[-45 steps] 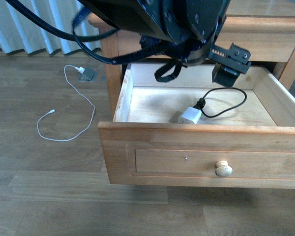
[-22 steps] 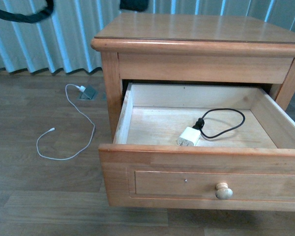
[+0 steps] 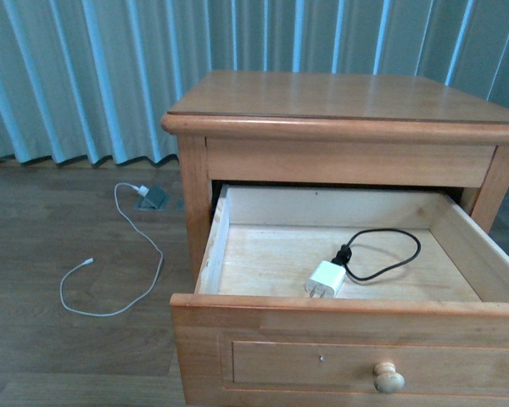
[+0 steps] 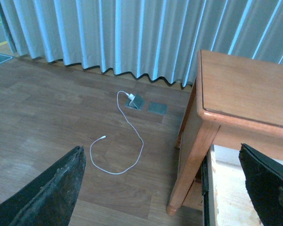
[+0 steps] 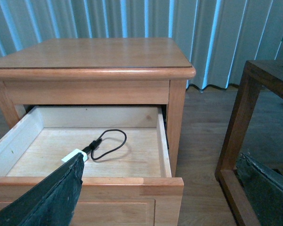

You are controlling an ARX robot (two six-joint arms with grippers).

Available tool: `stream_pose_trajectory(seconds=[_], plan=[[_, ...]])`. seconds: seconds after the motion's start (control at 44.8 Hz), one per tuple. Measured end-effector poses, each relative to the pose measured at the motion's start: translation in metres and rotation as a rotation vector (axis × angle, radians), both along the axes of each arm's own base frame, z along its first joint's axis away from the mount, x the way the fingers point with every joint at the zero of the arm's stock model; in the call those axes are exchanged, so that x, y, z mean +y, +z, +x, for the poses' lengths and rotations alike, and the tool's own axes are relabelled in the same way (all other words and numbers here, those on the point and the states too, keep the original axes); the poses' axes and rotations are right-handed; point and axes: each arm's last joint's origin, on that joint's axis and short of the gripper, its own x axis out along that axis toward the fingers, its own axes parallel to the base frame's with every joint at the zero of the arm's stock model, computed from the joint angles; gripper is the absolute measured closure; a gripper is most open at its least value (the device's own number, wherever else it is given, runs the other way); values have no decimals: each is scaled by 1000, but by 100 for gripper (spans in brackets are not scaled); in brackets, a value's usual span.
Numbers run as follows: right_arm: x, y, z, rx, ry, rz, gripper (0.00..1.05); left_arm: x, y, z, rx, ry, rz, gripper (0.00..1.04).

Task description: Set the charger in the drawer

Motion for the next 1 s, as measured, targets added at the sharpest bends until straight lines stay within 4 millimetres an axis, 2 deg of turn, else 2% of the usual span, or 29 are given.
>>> stream_pose_trajectory(seconds=[0.156,0.223,0.312,0.446,0.714,0.825,1.004], plan=[[0,0,0,0,0,0,8,0,0,0,-5,-2,-24,6],[0,0,0,0,0,0,8,6,-6,-3,-47,-149,12,18],[0,0,0,0,0,0,8,16,-18,-9,-60,-224,58,31],[0,0,0,0,0,0,8,36,-48,-20,-45,-238,103,58],[0,0,0,0,0,0,8,57,-80,-36,-42,-237,115,101],[0,0,0,0,0,0,8,65,-93,-44,-47,-234,119,101],[0,0,0,0,0,0,8,71,-103,-50,-50,-232,120,101]])
